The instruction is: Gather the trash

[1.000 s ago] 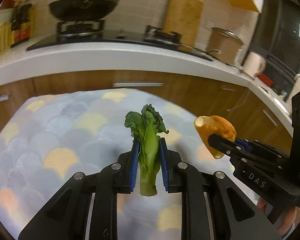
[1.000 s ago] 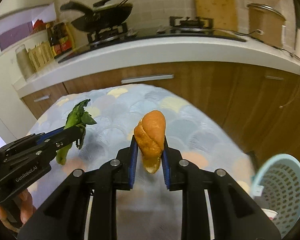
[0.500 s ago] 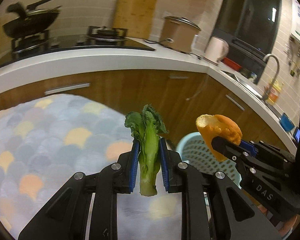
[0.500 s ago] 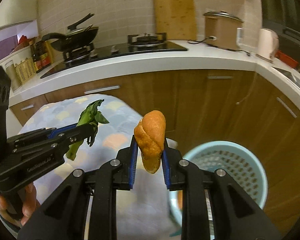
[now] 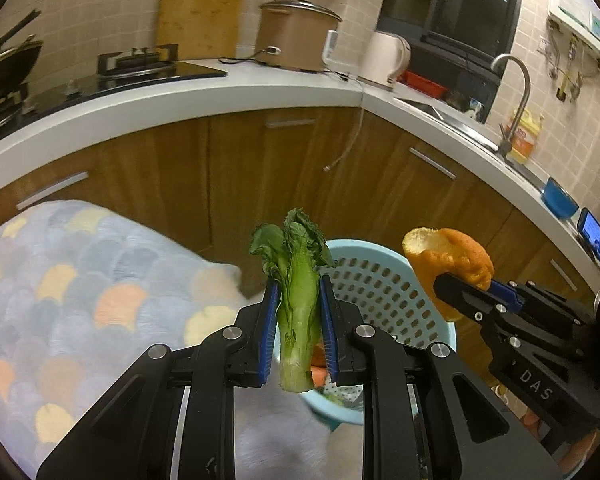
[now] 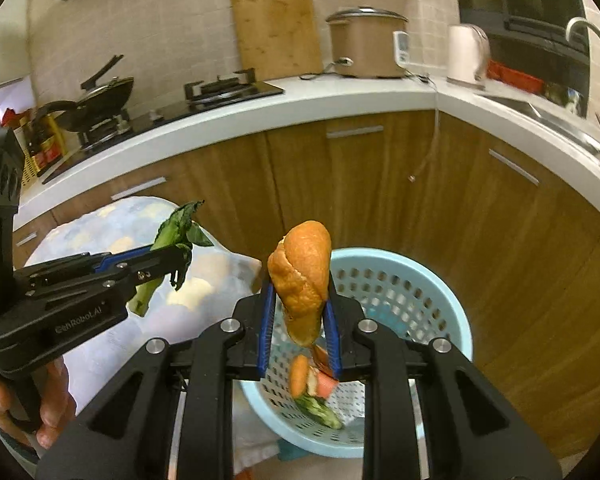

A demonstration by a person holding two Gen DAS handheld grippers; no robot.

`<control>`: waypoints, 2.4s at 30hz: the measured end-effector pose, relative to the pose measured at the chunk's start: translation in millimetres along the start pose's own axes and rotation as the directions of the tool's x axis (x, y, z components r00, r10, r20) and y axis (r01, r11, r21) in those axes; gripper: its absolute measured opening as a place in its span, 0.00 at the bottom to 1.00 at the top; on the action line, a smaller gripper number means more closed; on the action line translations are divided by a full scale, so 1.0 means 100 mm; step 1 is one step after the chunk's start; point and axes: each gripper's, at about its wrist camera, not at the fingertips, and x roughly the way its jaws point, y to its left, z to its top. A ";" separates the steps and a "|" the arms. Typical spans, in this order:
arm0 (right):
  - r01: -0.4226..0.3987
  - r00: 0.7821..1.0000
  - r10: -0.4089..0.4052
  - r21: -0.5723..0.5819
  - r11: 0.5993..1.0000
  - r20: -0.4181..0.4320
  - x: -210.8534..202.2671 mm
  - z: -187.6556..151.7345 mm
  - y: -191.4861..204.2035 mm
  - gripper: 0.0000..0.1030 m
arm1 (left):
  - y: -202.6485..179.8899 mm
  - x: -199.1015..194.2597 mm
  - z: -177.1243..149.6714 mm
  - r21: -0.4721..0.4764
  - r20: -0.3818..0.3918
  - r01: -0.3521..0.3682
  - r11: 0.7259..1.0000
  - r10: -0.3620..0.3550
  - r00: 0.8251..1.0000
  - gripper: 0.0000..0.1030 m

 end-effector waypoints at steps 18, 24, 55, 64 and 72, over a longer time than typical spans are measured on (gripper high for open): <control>0.048 0.990 -0.031 0.125 0.991 -0.139 0.37 -0.24 -0.60 0.24 | -0.45 0.59 -0.19 0.048 -0.135 0.075 0.996 -0.068 0.989 0.19; 0.027 0.982 0.003 0.158 0.987 -0.189 0.50 -0.29 -0.66 0.36 | -0.41 0.58 -0.19 0.053 -0.123 0.051 0.997 -0.044 0.991 0.53; 0.168 0.973 -0.168 0.017 0.986 0.160 -0.40 -0.08 0.26 0.52 | 0.16 -0.66 -0.48 0.008 0.259 -0.278 0.960 0.267 0.928 0.80; 0.203 0.960 -0.210 0.058 0.977 0.185 -0.38 -0.17 0.23 0.52 | 0.18 -0.58 -0.56 0.015 0.265 -0.277 0.961 0.263 0.928 0.82; 0.216 0.956 -0.225 0.066 0.974 0.190 -0.35 -0.15 0.19 0.52 | 0.16 -0.67 -0.57 0.014 0.301 -0.327 0.945 0.308 0.903 0.86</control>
